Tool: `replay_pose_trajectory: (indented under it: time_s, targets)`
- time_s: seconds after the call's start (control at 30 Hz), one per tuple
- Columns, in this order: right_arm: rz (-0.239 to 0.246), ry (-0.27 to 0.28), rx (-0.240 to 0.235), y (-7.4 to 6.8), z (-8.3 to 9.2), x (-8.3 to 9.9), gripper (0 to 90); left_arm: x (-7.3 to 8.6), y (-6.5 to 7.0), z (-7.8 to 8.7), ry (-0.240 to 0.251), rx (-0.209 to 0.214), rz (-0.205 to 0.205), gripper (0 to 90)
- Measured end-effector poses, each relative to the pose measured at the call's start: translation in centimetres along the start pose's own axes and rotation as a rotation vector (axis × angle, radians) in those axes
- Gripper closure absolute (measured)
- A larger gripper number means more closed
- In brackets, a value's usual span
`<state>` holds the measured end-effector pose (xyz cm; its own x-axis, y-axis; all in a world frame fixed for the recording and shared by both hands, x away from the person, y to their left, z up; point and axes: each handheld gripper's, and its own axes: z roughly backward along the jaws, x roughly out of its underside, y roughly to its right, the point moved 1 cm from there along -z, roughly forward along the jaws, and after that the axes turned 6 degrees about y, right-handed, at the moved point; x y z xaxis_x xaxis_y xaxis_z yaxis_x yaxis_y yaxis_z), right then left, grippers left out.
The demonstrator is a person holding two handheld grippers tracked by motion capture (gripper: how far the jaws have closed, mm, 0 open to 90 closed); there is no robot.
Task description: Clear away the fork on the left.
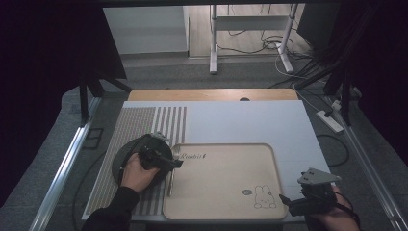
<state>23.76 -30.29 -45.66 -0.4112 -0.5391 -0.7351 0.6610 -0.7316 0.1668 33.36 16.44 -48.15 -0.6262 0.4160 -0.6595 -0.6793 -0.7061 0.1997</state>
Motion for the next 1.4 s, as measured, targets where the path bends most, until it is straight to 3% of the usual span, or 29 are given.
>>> replay_pose_trajectory:
  time_s: [0.1, 0.27, 0.5, 0.83, 1.4]
  targets:
    - [0.000, 0.000, 0.000, 0.0, 0.0, 0.0, 0.0, 0.3, -0.1, 0.6, 0.041, 0.004, -0.008, 2.5]
    - [-0.001, 0.000, 0.000, 0.0, 0.0, 0.0, 0.0, 1.1, -0.3, 1.4, 0.089, 0.042, 0.013, 0.3]
    - [-0.001, 0.001, 0.000, 0.0, 0.0, 0.0, 0.0, 2.3, -0.3, 3.1, 0.151, 0.016, 0.033, 0.0]
    - [-0.005, 0.003, 0.004, 0.0, 0.0, -0.1, 0.0, 4.5, 0.2, 4.8, 0.159, -0.004, 0.036, 0.0]
    - [-0.037, 0.016, 0.009, 0.3, 0.1, 0.0, 0.0, 7.4, 1.5, 7.3, 0.197, -0.026, 0.081, 0.0]
